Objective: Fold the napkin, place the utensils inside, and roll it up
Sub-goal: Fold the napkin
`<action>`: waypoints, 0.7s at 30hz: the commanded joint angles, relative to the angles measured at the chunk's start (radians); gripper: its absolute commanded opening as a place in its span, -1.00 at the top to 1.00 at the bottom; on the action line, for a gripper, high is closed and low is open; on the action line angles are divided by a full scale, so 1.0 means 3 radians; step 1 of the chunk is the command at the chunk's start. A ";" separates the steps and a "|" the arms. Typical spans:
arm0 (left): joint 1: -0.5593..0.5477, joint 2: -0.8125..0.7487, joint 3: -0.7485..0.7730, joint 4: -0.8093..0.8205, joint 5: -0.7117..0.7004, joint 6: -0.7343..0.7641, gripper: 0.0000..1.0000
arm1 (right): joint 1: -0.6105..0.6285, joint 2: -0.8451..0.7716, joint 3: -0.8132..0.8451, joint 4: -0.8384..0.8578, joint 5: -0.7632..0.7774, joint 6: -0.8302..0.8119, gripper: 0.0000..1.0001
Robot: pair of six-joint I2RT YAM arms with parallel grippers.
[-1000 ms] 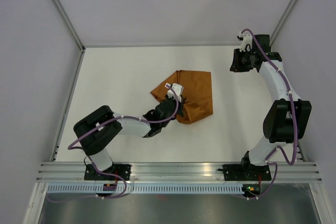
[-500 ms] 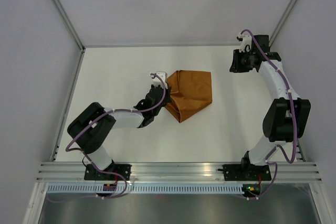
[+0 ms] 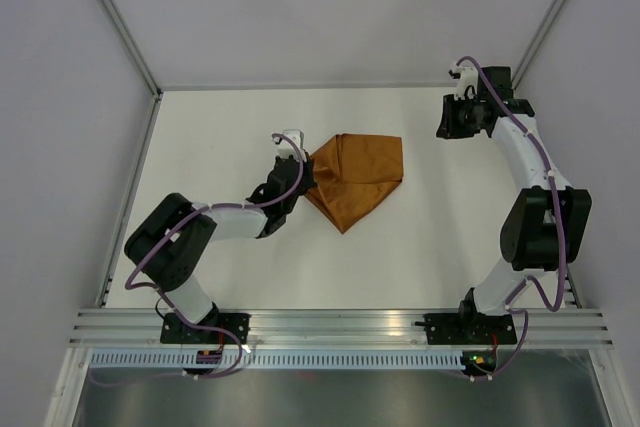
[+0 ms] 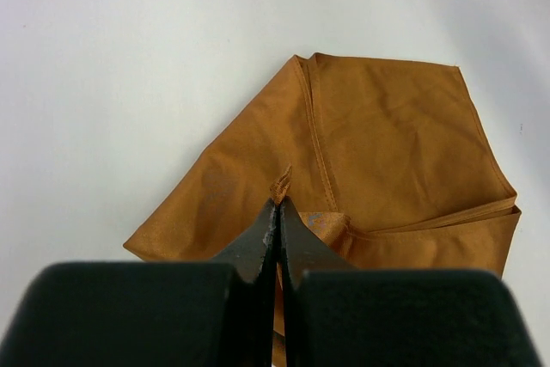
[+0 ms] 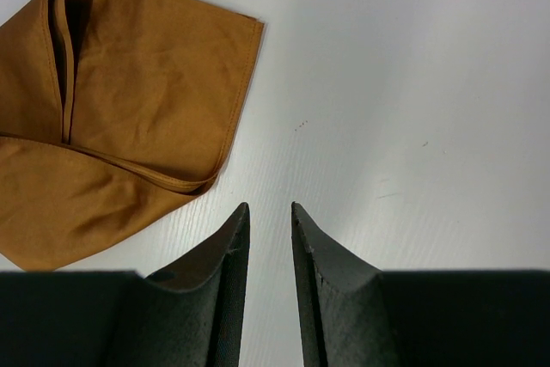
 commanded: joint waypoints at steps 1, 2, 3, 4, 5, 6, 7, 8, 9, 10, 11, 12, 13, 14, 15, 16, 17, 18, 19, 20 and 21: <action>0.0032 -0.0073 -0.0007 0.0024 0.0024 -0.0170 0.95 | 0.0025 0.0018 0.0010 0.0030 -0.0010 -0.0041 0.36; 0.0052 -0.0073 -0.0017 0.0024 0.0024 -0.0191 0.95 | 0.0025 0.0018 0.0004 0.0030 -0.0010 -0.0041 0.36; 0.0068 -0.0068 -0.0017 0.0014 0.0029 -0.0226 0.95 | 0.0030 0.0018 -0.0001 0.0035 -0.0005 -0.0046 0.36; 0.0083 -0.0073 -0.0012 -0.0006 0.0030 -0.0242 0.95 | 0.0030 0.0018 -0.0016 0.0035 -0.0005 -0.0046 0.36; 0.0093 -0.0068 -0.0007 -0.0017 0.0035 -0.0257 0.95 | 0.0030 0.0018 -0.0021 0.0040 -0.0005 -0.0046 0.36; 0.0104 -0.0058 -0.0002 -0.0027 0.0035 -0.0268 0.95 | 0.0030 0.0018 -0.0026 0.0040 -0.0010 -0.0046 0.36; 0.0099 -0.0053 0.0003 -0.0042 0.0035 -0.0273 0.95 | 0.0036 0.0018 -0.0046 0.0050 -0.0010 -0.0051 0.36; 0.0104 -0.0053 0.0024 -0.0093 0.0035 -0.0283 0.95 | 0.0036 0.0018 -0.0052 0.0050 -0.0010 -0.0051 0.36; 0.0109 -0.0038 0.0029 -0.0109 0.0025 -0.0308 0.95 | 0.0041 0.0018 -0.0062 0.0055 -0.0010 -0.0056 0.36; 0.0114 -0.0038 0.0034 -0.0129 -0.0011 -0.0324 0.95 | 0.0036 0.0018 -0.0077 0.0060 -0.0010 -0.0061 0.36; 0.0129 -0.0038 0.0039 -0.0155 -0.0027 -0.0349 0.95 | 0.0041 0.0018 -0.0082 0.0055 -0.0010 -0.0066 0.36; 0.0144 -0.0033 0.0034 -0.0180 -0.0027 -0.0395 0.95 | 0.0051 0.0013 -0.0088 0.0060 -0.0005 -0.0071 0.36; 0.0155 -0.0022 0.0034 -0.0180 -0.0006 -0.0411 0.95 | 0.0051 0.0013 -0.0098 0.0066 -0.0005 -0.0076 0.36; 0.0175 -0.0017 0.0044 -0.0185 0.0004 -0.0436 0.95 | 0.0056 0.0008 -0.0098 0.0066 -0.0005 -0.0077 0.36; 0.0180 -0.0007 0.0059 -0.0246 0.0004 -0.0447 0.95 | 0.0051 0.0008 -0.0103 0.0066 -0.0005 -0.0077 0.36; 0.0191 0.0008 0.0075 -0.0282 -0.0006 -0.0462 0.95 | 0.0056 0.0008 -0.0103 0.0066 -0.0005 -0.0077 0.36; 0.0196 0.0013 0.0095 -0.0308 -0.0016 -0.0502 0.95 | 0.0056 0.0008 -0.0108 0.0066 -0.0005 -0.0092 0.36; 0.0201 0.0019 0.0106 -0.0339 -0.0027 -0.0528 0.95 | 0.0061 0.0008 -0.0113 0.0066 0.0000 -0.0092 0.35; 0.0216 0.0024 0.0101 -0.0354 -0.0022 -0.0549 0.95 | 0.0061 0.0003 -0.0123 0.0071 0.0005 -0.0097 0.36; 0.0231 0.0039 0.0101 -0.0354 -0.0006 -0.0584 0.95 | 0.0066 0.0003 -0.0128 0.0071 0.0010 -0.0097 0.36; 0.0242 0.0039 0.0106 -0.0374 -0.0011 -0.0600 0.95 | 0.0071 0.0003 -0.0129 0.0071 0.0010 -0.0097 0.36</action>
